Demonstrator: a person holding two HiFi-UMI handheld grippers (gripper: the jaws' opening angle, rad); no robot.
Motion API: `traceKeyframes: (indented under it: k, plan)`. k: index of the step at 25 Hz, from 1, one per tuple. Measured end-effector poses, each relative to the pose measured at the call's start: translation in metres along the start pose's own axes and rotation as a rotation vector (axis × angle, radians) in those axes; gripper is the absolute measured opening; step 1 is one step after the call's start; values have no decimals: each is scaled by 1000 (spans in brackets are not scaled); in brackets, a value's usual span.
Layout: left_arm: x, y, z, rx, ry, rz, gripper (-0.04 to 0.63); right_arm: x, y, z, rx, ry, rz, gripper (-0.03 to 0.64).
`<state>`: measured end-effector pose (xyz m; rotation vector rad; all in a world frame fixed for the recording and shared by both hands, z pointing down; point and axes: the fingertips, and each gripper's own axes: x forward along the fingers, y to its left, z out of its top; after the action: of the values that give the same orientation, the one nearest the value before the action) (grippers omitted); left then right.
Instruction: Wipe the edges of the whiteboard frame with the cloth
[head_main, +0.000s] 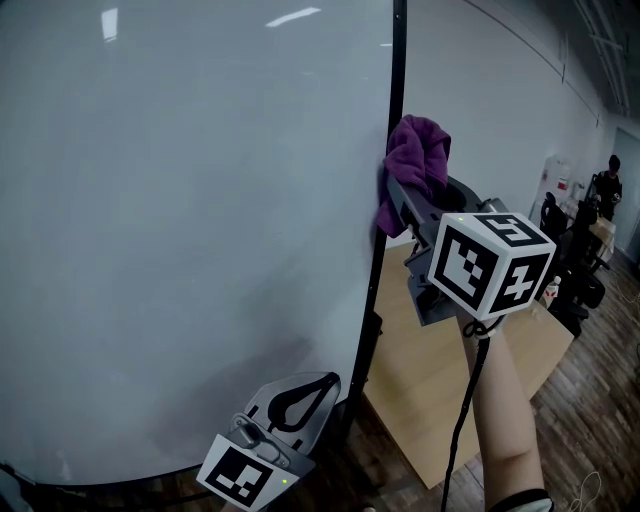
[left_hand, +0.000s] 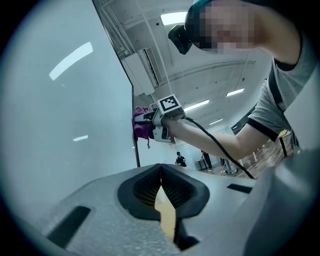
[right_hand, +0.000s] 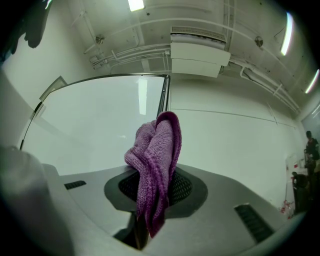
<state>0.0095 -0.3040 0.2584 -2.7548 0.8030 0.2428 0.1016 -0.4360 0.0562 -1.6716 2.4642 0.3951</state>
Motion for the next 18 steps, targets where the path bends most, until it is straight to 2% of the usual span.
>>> traceKeyframes:
  k: [12,18]
  plan:
    - [-8,-2,15,-14,28,-25,17,0,-3,-13,5,50,-39,86]
    - [-17,-11,3,-28,27,-34,17,-10,2,-39,-3,72,-55,86]
